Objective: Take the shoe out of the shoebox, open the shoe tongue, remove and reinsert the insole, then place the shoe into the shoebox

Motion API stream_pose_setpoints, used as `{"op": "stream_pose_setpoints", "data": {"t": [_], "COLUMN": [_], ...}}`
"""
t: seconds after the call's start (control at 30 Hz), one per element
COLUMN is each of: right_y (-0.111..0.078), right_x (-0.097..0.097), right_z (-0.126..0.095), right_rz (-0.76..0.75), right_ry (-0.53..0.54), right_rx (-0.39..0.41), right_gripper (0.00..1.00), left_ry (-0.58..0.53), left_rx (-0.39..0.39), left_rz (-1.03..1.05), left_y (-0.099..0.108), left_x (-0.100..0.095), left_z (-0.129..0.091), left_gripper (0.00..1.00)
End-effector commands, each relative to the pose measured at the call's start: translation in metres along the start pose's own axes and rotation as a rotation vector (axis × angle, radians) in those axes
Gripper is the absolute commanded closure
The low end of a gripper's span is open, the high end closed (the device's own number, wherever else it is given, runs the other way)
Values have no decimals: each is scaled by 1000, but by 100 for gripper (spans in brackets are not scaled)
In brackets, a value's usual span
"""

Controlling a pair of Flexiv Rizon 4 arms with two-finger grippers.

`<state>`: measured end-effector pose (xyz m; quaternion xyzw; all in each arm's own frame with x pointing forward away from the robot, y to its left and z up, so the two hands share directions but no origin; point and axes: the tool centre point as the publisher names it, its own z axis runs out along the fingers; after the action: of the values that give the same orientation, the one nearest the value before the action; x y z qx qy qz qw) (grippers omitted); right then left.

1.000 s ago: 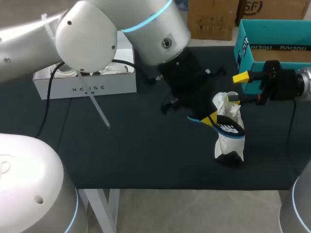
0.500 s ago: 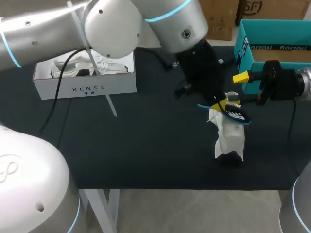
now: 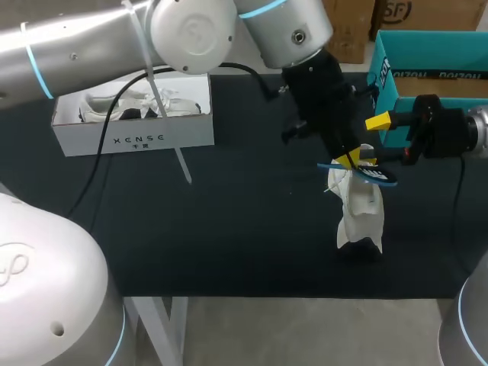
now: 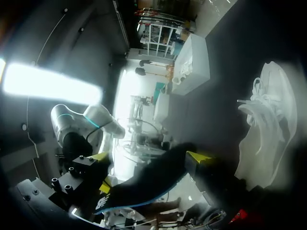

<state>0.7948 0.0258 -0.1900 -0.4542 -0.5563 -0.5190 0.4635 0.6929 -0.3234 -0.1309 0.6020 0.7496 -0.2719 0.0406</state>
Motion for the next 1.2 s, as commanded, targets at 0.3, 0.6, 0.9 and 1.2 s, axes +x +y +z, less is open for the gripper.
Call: {"op": "stream_pose_setpoints", "data": {"t": [0.3,0.6,0.9,1.2], "right_y": [0,0,0,0], "right_x": [0,0,0,0], "right_z": [0,0,0,0], "right_rz": [1,1,1,1], "right_ry": [-1,-1,-1,-1], "right_rx": [0,0,0,0], "right_gripper": [0,0,0,0], "left_ry": [150,172,176,141], "left_rx": [-198,-277,-464,-503], "left_rz": [340,465,517,481], "left_y": [-8,-9,-3,-21], "left_x": [-61,-78,-79,-35], "left_z": [-37,-8,6,0], "left_gripper": [100,100,100,100]}}
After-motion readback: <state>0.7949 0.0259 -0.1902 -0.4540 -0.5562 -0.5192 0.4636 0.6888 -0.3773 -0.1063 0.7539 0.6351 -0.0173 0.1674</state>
